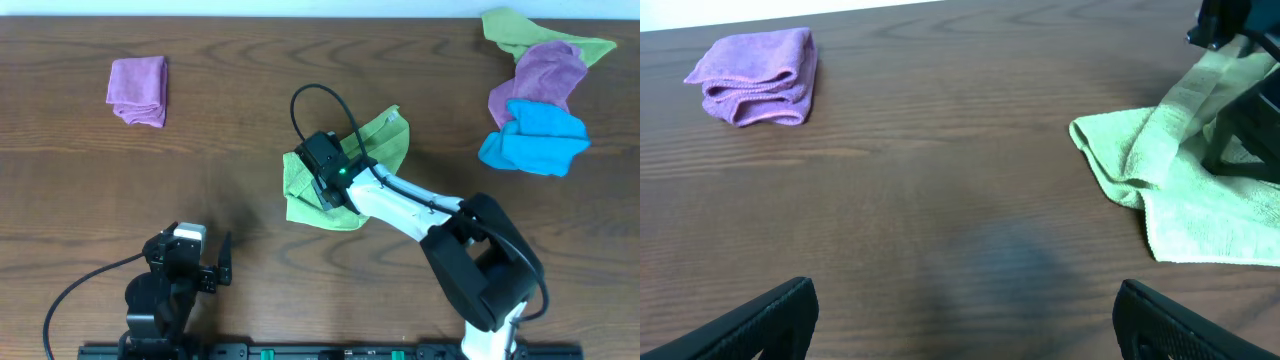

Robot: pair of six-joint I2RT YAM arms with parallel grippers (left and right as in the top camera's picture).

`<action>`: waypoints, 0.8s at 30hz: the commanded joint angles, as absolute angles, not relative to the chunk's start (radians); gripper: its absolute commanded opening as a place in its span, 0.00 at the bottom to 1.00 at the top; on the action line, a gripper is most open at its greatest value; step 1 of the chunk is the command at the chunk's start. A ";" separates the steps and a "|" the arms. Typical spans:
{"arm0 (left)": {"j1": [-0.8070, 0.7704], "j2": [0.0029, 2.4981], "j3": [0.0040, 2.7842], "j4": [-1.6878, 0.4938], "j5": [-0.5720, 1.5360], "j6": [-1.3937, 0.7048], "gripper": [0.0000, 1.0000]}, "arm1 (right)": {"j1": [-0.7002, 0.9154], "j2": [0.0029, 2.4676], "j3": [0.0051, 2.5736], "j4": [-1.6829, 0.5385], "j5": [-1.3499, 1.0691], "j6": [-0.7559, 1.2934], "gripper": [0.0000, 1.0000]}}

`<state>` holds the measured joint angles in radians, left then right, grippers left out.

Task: Fold the cloth
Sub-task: 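Grasp the green cloth's folded corner with the right gripper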

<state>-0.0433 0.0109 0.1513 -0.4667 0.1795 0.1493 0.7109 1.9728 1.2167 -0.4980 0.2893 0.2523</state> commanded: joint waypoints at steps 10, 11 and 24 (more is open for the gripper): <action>-0.046 0.005 0.133 -0.466 0.176 0.134 0.95 | 0.682 2.011 1.222 -0.458 0.357 0.253 0.44; -0.046 0.005 0.133 -0.466 0.176 0.134 0.95 | 0.681 2.011 1.222 -0.454 0.368 0.253 0.43; -0.046 0.005 0.133 -0.466 0.176 0.134 0.95 | 0.661 2.010 1.229 -0.420 0.387 0.253 0.44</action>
<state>-0.0433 0.0109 0.1513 -0.4667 0.1795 0.1493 0.6689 1.9896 1.2167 -0.4282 0.3676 0.2520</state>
